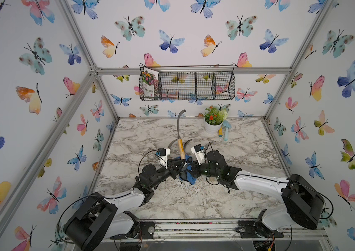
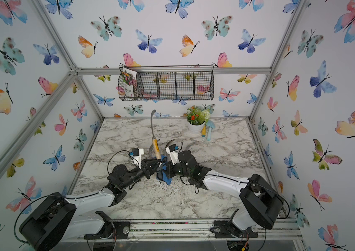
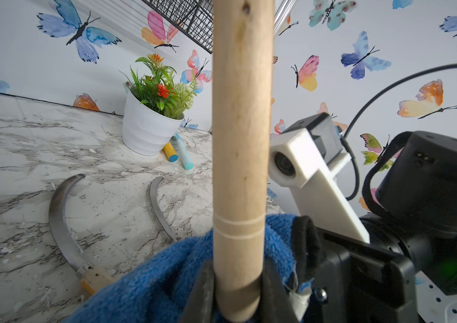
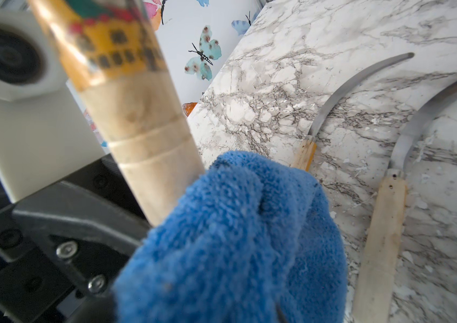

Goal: Wipe small sickles with rags
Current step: Wipe the small sickle.

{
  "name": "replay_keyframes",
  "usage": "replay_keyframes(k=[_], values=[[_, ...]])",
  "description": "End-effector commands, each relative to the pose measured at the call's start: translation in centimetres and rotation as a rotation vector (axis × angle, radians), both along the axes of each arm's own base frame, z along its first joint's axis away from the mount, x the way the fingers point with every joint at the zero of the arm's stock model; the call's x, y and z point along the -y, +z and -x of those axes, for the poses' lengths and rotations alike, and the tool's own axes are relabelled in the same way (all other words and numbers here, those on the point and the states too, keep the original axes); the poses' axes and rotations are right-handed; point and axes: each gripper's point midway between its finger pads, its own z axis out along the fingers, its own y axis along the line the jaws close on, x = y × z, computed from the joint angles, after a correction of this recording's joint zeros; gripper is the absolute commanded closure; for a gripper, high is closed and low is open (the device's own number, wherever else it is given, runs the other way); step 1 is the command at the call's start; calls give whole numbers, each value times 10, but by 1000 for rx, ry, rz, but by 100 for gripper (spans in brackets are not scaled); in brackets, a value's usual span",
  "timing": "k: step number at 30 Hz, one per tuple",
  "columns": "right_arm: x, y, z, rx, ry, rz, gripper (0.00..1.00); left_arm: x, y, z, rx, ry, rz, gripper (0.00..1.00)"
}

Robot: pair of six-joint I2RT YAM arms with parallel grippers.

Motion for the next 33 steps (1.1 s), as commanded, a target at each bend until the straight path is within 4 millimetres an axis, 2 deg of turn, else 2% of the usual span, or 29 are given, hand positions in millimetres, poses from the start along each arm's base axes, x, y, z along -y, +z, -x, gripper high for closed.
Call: replay_keyframes(k=[1, 5, 7, 10, 17, 19, 25, 27, 31, 33], values=[[-3, 51, 11, 121, 58, -149, 98, 6, 7, 7, 35, -28, -8, 100], [18, 59, 21, 152, 26, -186, 98, 3, 6, 4, 29, -5, -12, 100], [20, 63, 26, 153, 38, -210, 98, 1, 4, 3, 22, 3, -15, 100], [14, 63, 27, 147, 61, -234, 98, 4, 5, 5, 26, -15, -15, 100], [-17, 40, -4, 114, 38, -142, 98, 14, 7, 13, 40, -60, -21, 100], [-15, 40, -3, 118, 35, -143, 98, 13, 8, 14, 48, -57, -19, 100], [11, 54, 5, 176, -23, -172, 98, 13, 8, 15, 47, -57, -18, 100], [9, 50, 2, 154, -29, -156, 98, 14, 8, 15, 46, -63, -19, 100], [-14, 30, -4, 89, 22, -131, 98, 15, 7, 14, 45, -65, -23, 100], [-15, 31, -3, 96, 24, -142, 98, 15, 6, 12, 43, -60, -27, 100]])
